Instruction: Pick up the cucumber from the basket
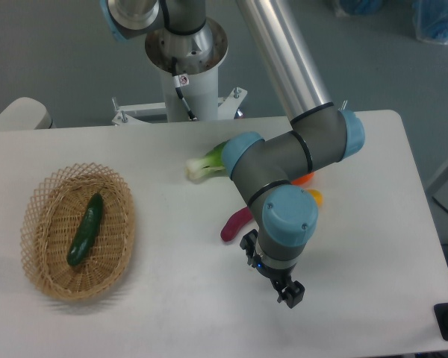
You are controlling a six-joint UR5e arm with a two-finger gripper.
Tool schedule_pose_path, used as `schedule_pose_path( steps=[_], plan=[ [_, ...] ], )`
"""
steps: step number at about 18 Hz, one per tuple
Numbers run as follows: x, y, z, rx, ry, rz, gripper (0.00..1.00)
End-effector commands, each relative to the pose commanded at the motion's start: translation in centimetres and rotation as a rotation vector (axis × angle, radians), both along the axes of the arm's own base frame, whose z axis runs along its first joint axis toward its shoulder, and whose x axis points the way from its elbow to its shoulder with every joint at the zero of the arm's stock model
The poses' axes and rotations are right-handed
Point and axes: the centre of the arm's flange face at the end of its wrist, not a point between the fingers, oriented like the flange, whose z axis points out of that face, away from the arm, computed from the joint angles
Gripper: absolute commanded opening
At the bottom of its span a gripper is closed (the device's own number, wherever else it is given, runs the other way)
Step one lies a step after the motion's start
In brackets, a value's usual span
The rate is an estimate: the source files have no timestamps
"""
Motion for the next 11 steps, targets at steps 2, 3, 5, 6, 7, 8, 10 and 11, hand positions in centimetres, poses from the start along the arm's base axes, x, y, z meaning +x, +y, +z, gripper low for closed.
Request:
schedule_pose_path(
  steps=[2,3,5,6,7,8,10,11],
  plan=[
    [0.0,0.0,-0.1,-0.002,-0.002,0.0,1.0],
    [0.0,0.0,-0.1,-0.002,-0.002,0.0,1.0],
    [0.3,0.1,0.0,-0.002,-0.002,-0.003,1.0],
    [0.5,0.2,-0.1,-0.003,-0.004,0.0,1.0],
    [0.7,0.3,0.0,-0.003,-0.004,0.002,1.0],
    [1.0,0.4,0.0,-0.007,-0.007,0.002,1.0],
    [1.8,0.7,-0.1,-0.01,-0.011,0.02,1.0],
    [2.6,1.2,-0.1,-0.013,-0.015,0.032,1.0]
  ],
)
